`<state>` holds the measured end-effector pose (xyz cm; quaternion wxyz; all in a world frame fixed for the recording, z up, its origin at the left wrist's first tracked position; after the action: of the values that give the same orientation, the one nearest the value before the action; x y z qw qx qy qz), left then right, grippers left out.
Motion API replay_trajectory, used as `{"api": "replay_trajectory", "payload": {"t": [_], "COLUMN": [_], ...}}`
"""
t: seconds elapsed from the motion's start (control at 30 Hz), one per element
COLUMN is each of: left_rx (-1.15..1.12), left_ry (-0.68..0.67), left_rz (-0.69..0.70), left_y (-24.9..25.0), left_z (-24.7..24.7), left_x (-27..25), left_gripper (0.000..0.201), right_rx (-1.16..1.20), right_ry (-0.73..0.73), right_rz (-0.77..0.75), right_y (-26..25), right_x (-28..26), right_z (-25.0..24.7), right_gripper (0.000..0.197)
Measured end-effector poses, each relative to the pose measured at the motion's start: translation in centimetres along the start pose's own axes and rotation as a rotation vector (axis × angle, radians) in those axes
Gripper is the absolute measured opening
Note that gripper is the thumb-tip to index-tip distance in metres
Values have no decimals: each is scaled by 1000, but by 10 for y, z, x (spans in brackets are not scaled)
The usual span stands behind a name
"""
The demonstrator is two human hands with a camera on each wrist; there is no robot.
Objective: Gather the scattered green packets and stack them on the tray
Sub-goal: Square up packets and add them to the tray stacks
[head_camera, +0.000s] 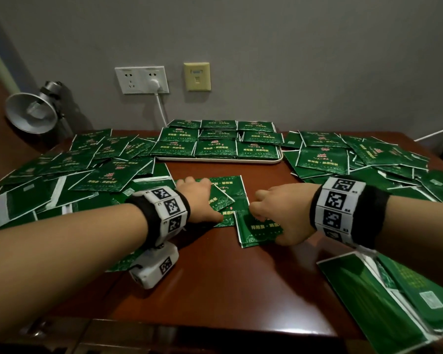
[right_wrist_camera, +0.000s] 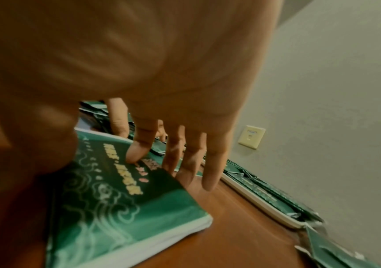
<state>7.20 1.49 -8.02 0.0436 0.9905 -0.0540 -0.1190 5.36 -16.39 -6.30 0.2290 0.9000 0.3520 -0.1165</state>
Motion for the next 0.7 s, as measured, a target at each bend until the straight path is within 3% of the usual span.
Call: {"api": "replay_trajectory", "payload": {"t": [0.07, 0.23, 0.47, 0.7], "left_rx": [76, 58, 40, 68], "left_ry": [27, 64, 104, 223], "left_rz": [14, 80, 163, 275], "left_y": [0, 2, -9, -11], "left_z": [-1, -6, -19, -68], "left_x": [2, 5, 12, 43], "left_gripper": [58, 40, 35, 35], "right_rx": [-36, -110, -25, 78], "right_ry": [-28, -46, -8, 119], "right_rz": [-14, -47, 41, 206], "right_y": [-1, -6, 14, 81], "right_x": [0, 5, 1, 13], "right_z": [0, -1, -2, -27], "right_gripper": [55, 68, 53, 43]}}
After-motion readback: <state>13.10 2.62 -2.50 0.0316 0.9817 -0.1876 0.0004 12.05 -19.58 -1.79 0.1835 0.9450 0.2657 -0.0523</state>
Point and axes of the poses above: each hand's wrist, its own x-axis towards the middle knuckle, its own z-axis out of the palm, y = z × x, the point moved 4 cm from there along x, towards the middle knuckle, and after that the axes turned 5 degrees about z, right-handed, at the moved point
